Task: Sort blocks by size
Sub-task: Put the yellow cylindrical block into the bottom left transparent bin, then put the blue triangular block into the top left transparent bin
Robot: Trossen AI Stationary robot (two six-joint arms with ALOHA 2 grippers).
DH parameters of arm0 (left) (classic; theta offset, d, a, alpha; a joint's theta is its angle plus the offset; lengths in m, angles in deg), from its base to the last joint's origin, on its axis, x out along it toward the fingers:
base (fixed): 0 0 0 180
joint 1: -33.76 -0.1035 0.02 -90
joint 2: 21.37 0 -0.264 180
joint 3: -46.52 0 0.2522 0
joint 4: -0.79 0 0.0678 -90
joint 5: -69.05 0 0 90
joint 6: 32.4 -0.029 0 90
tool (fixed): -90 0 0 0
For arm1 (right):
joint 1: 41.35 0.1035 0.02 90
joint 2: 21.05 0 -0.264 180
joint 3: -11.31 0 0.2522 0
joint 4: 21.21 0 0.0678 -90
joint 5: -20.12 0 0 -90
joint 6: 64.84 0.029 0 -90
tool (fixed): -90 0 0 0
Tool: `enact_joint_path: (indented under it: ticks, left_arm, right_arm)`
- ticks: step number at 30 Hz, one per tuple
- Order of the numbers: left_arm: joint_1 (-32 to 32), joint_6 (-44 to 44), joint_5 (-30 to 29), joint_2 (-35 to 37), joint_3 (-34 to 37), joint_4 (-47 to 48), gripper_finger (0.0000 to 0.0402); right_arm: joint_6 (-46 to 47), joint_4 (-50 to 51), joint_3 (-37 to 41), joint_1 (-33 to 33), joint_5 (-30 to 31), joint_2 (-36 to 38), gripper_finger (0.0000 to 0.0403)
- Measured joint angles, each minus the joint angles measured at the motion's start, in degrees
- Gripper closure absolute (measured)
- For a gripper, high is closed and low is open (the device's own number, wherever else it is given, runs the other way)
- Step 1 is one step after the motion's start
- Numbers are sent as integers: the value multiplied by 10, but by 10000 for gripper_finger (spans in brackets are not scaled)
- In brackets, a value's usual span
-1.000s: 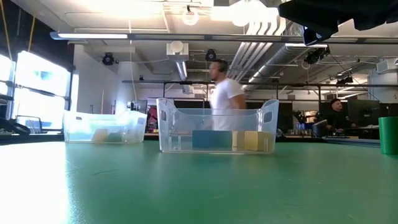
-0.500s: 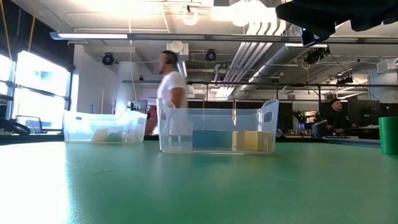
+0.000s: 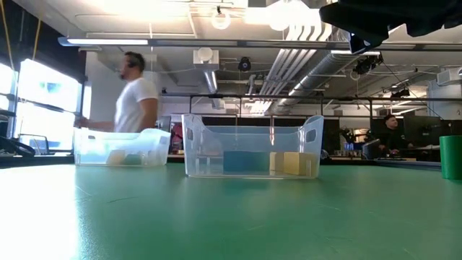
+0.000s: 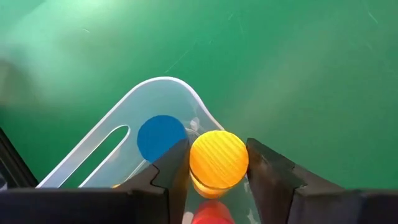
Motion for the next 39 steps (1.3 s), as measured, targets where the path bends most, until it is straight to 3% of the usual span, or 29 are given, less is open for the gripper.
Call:
enact_joint_path:
  ticks: [9,19,25,28,32,39]
  left_arm:
    - [0,10,0,0,0,0,219]
    - [-14,-11,-4,40,-50,54,212]
    - [-60,-147,-129,76,-81,24,214]
    - [-96,-262,-168,86,-66,-58,215]
    - [-158,-428,-135,87,-21,-215,225]
    - [-275,-778,-30,86,127,-707,251]
  right_arm:
    - [0,0,0,0,0,0,277]
    - [-1,0,0,0,0,0,277]
    - [-1,0,0,0,0,0,277]
    - [0,0,0,0,0,0,277]
    - [0,0,0,0,0,0,277]
    - [0,4,0,0,0,0,277]
